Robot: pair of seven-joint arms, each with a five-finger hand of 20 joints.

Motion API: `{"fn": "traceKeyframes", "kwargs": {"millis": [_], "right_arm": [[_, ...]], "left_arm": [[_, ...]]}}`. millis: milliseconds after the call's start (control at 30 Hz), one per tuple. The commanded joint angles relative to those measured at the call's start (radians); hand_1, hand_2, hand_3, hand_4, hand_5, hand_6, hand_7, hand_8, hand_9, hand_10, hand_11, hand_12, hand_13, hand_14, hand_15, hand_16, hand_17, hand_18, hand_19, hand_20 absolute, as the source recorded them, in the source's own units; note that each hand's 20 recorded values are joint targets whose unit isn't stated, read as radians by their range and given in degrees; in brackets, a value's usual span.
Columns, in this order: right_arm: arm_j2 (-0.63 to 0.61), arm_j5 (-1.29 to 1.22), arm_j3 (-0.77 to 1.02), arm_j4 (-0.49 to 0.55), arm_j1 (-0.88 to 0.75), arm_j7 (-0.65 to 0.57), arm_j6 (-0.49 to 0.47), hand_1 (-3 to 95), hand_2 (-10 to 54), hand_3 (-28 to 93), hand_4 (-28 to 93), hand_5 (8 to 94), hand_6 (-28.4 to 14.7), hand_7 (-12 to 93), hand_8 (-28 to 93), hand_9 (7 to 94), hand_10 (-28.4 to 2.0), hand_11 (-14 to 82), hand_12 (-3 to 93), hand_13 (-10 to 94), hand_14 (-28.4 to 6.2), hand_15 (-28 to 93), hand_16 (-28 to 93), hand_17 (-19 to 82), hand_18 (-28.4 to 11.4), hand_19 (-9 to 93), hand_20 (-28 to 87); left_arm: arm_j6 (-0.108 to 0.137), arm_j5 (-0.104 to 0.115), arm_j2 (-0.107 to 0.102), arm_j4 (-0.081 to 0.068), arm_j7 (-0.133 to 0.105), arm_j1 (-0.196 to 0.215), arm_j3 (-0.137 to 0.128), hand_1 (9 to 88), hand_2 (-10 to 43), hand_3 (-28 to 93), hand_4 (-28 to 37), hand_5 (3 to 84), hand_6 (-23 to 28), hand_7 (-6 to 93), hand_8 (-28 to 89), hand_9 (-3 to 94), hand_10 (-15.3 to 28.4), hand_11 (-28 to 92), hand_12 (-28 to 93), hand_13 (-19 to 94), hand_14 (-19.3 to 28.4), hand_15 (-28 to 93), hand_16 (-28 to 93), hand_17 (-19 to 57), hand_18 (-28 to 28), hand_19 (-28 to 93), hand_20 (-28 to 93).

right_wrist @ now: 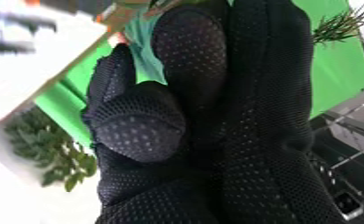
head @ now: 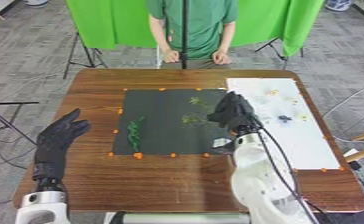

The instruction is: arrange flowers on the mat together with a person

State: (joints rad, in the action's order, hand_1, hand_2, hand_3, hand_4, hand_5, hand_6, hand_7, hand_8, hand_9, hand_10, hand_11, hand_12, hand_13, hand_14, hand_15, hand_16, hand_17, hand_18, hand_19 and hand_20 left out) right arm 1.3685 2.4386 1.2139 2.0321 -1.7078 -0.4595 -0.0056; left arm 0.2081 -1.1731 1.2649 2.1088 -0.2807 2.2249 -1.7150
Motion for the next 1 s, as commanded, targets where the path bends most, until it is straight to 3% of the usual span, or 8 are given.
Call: {"fn": "traceKeyframes", "kwargs": {"millis": [33,300,533,1000], "right_arm": [[0.064,-0.013,-0.049,-0.061,0.009,0.001,-0.014,90.0,-9.5,-28,41,86.8,0.2,21,20,93.7,-8.0,27.6,39.9,90,-3.2,59,36,43,-22.2,73,46],[0.07,-0.143,-0.092,-0.096,0.024,-0.063,0.053,90.0,-9.5,-28,41,86.7,0.3,21,21,93.7,-7.5,28.4,38.5,91,-2.8,58,36,45,-22.2,74,45],[0.075,-0.229,-0.12,-0.123,0.031,-0.088,0.157,90.3,-9.5,-28,40,86.2,0.1,20,22,93.7,-7.4,29.2,31.4,94,-1.4,54,30,48,-21.1,75,40],[0.075,-0.379,-0.148,-0.123,0.026,-0.135,0.155,90.1,-9.5,-28,41,85.0,-0.5,17,22,93.7,-8.8,27.8,24.1,94,-1.8,52,22,51,-19.6,75,37]], "left_arm": [[-0.018,-0.009,-0.002,0.001,0.021,0.017,0.006,25.8,0.2,71,-22.0,47.2,3.9,10.1,-6,50.1,14.4,18,13,45,17.5,21,-3,16.4,13.5,16,22],[-0.022,-0.011,-0.003,0.003,0.028,0.017,0.009,25.8,0.0,71,-22.0,47.2,4.1,9.8,-6,50.1,14.6,18,13,45,17.5,21,-3,16.3,13.5,16,22],[-0.027,-0.012,-0.001,0.005,0.032,0.023,0.008,25.8,-0.1,71,-21.9,47.1,4.1,9.7,-6,50.1,14.6,18,13,45,17.6,21,-3,16.2,13.5,16,22],[-0.034,-0.014,0.002,0.007,0.037,0.026,0.007,25.8,-0.1,71,-21.8,47.0,4.1,9.5,-6,50.0,14.6,18,13,45,17.6,21,-2,15.9,13.6,16,22]]}}
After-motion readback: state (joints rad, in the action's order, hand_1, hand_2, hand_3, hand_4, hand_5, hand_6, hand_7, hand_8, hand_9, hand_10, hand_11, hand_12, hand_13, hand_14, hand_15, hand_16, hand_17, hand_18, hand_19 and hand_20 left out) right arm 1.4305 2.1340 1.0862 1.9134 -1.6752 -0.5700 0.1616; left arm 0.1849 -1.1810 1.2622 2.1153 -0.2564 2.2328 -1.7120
